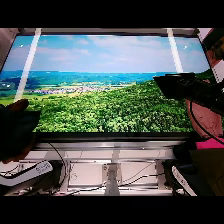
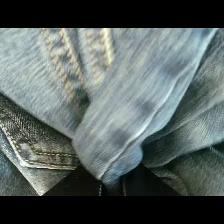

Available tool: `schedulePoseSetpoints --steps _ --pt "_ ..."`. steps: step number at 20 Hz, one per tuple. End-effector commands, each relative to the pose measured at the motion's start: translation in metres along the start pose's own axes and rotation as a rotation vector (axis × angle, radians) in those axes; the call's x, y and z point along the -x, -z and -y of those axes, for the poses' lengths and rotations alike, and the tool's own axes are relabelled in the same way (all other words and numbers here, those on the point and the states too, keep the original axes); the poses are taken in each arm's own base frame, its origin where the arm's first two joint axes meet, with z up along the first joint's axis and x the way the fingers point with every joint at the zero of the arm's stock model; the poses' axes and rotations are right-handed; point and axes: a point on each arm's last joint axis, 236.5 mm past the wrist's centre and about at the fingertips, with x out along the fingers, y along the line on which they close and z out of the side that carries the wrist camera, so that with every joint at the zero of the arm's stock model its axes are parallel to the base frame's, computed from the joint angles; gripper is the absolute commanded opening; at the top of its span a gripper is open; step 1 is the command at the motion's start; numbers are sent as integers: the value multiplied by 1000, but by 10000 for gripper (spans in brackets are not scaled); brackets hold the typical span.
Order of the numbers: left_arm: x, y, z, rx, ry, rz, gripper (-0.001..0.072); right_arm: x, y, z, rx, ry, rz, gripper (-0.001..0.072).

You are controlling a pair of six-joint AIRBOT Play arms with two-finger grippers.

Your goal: Fold the clothes and pants, and hang the long-sleeved shirts on hangers.

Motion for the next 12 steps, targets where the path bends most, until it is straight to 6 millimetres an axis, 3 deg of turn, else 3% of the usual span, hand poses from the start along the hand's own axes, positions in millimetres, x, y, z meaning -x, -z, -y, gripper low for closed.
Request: schedulePoseSetpoints --steps 1,4,6,9,12 --pt "61 -55 -15 51 30 259 30 0 -1 0 -2 -1 3 695" --pt "182 -116 -42 311 168 673 30 0 -1 0 -6 -1 3 695" --pt "279 -135 -63 432 285 969 30 0 -1 -1 -14 -7 4 695" --pt "412 -123 -71 421 435 1347 28 0 -2 -1 -14 -5 10 695" --pt "504 -89 -42 310 588 1574 27 0 -8 -1 -21 -5 33 695"
